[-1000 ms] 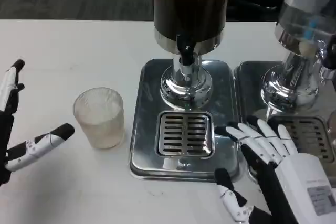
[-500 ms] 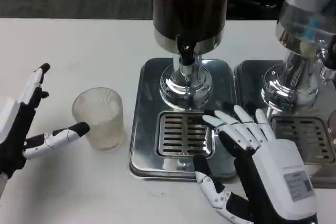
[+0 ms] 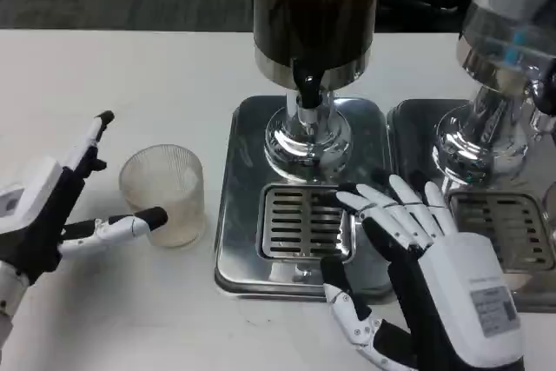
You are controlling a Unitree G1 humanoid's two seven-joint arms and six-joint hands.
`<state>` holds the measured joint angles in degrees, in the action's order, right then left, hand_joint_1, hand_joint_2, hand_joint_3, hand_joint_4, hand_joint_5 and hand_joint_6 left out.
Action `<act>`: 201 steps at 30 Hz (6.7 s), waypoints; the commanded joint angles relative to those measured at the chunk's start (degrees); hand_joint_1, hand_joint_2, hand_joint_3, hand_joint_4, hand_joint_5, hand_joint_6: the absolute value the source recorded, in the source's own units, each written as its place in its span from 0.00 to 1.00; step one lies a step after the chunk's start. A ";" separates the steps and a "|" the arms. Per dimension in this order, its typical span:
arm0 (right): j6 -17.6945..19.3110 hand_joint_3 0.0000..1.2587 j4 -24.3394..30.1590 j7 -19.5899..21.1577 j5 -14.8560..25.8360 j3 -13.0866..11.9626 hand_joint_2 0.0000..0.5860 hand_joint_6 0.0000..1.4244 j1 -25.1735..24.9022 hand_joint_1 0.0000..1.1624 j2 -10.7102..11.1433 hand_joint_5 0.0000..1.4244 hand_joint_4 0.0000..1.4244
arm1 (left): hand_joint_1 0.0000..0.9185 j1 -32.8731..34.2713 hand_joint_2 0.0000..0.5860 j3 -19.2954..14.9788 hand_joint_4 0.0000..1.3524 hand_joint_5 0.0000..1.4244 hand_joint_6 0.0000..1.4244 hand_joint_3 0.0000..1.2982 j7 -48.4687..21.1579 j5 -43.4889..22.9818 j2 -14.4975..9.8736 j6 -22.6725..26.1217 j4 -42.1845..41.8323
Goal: Grasp the cup under the faucet to collect the drink, then remove the cup.
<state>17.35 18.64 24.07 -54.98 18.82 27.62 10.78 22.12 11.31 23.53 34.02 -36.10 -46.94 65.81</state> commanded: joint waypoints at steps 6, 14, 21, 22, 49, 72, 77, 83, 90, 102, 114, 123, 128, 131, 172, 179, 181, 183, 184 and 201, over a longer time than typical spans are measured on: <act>-0.88 0.27 1.71 1.31 -0.44 0.03 0.84 0.00 0.95 0.33 0.07 0.09 0.17 | 0.17 3.78 0.00 1.93 0.04 0.20 0.19 0.00 -3.44 -1.19 1.59 0.12 3.61; -1.53 0.29 2.34 1.47 -0.49 0.17 0.84 0.00 1.87 0.33 0.02 0.10 0.18 | 0.17 5.20 0.00 2.44 0.05 0.21 0.20 0.00 -3.94 -1.03 3.14 0.01 4.60; -2.03 0.30 2.91 1.65 -0.69 0.30 0.83 0.00 2.56 0.32 -0.07 0.11 0.19 | 0.17 6.49 0.00 3.38 0.06 0.22 0.21 0.00 -5.11 -1.42 4.58 0.29 5.35; -2.12 0.30 2.96 1.66 -0.71 0.35 0.83 0.00 2.61 0.32 -0.09 0.11 0.19 | 0.17 6.72 0.00 3.50 0.06 0.22 0.21 0.00 -5.33 -1.47 4.81 0.40 5.46; -1.98 0.33 3.33 1.99 0.27 0.18 0.84 0.01 3.06 0.33 0.15 0.14 0.23 | 0.39 5.79 0.16 6.19 0.42 0.62 0.85 0.34 4.89 -1.30 6.28 1.60 4.76; -1.53 0.34 4.31 1.87 1.19 0.43 0.84 0.02 3.73 0.33 0.40 0.14 0.23 | 0.39 2.88 0.17 2.26 0.63 0.80 1.00 0.55 16.13 -2.00 4.75 -3.40 1.49; -1.40 0.34 4.33 2.08 1.36 0.35 0.84 0.02 3.36 0.34 0.35 0.14 0.23 | 0.39 3.43 0.17 2.39 0.63 0.80 1.00 0.55 15.46 -1.07 5.08 -4.24 0.48; -1.56 0.34 4.28 2.38 1.24 0.42 0.84 0.02 3.05 0.34 -0.02 0.14 0.23 | 0.39 4.86 0.17 4.35 0.64 0.80 1.00 0.55 14.90 0.74 7.07 -4.26 -0.46; -1.76 0.34 4.66 3.48 0.66 0.77 0.84 0.02 4.14 0.35 -0.47 0.14 0.23 | 0.39 6.61 0.17 7.07 0.64 0.80 1.00 0.55 13.76 2.13 9.33 -3.42 0.35; -1.75 0.34 5.68 5.54 -0.33 1.25 0.85 0.04 6.81 0.35 -1.30 0.15 0.23 | 0.38 9.91 0.17 10.97 0.64 0.79 1.00 0.56 9.39 3.56 13.02 -0.37 1.19; -2.01 0.34 4.97 7.35 -0.42 2.30 0.85 0.04 7.18 0.34 -1.94 0.15 0.23 | 0.33 12.06 0.15 15.18 0.53 0.68 0.89 0.48 6.58 5.37 14.93 2.42 0.30; -2.34 0.34 4.44 7.03 0.09 2.53 0.85 0.05 6.25 0.34 -2.37 0.15 0.24 | 0.19 11.52 0.10 16.73 0.25 0.34 0.44 0.29 6.29 6.10 13.78 4.11 -0.89; -2.20 0.34 3.96 6.45 0.70 2.44 0.85 0.06 5.27 0.33 -2.25 0.17 0.24 | 0.15 10.93 0.08 16.28 0.09 0.17 0.17 0.21 6.42 5.47 12.26 4.63 -2.25; -2.06 0.35 3.67 6.16 1.01 2.43 0.85 0.06 4.71 0.33 -2.04 0.17 0.25 | 0.14 10.46 0.06 16.01 0.04 0.14 0.12 0.16 6.26 5.21 11.54 5.02 -3.37; 0.20 0.36 -1.75 7.61 3.83 0.27 0.84 0.08 -1.72 0.35 -0.16 0.17 0.25 | 0.00 -8.81 0.16 -11.89 0.04 0.04 0.04 0.11 -34.98 -47.21 -6.41 -8.73 -37.72; -0.08 0.36 -1.61 6.57 4.58 0.09 0.84 0.08 -2.27 0.35 -0.26 0.17 0.25 | 0.00 -1.98 0.17 -14.23 0.10 0.11 0.08 0.15 -64.44 -69.87 -2.78 9.54 -40.65; -0.22 0.36 -1.83 6.22 5.44 -0.13 0.84 0.08 -2.22 0.35 -0.42 0.17 0.25 | 0.00 -0.42 0.18 -15.27 0.10 0.12 0.09 0.14 -68.86 -71.82 -1.66 13.68 -40.90; -0.27 0.36 -1.86 6.13 5.76 -0.29 0.84 0.08 -2.13 0.35 -0.43 0.17 0.25 | 0.00 0.69 0.19 -16.47 0.10 0.12 0.09 0.14 -72.57 -72.79 -0.59 17.85 -41.48; -0.28 0.36 -1.79 6.16 5.71 -0.33 0.84 0.08 -2.05 0.35 -0.42 0.17 0.25 | 0.00 1.04 0.19 -17.04 0.10 0.12 0.09 0.14 -73.87 -73.00 -0.16 19.42 -41.72; -0.67 0.36 -1.26 5.94 6.69 -0.67 0.86 0.08 -0.43 0.37 -1.51 0.18 0.25 | 0.00 10.16 0.18 -20.48 0.00 0.06 0.06 0.02 -90.20 -75.61 4.23 50.57 -43.73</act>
<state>16.81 16.51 29.88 -48.22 18.38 26.81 9.56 30.34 -8.45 -65.85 -42.36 -32.72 1.88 22.57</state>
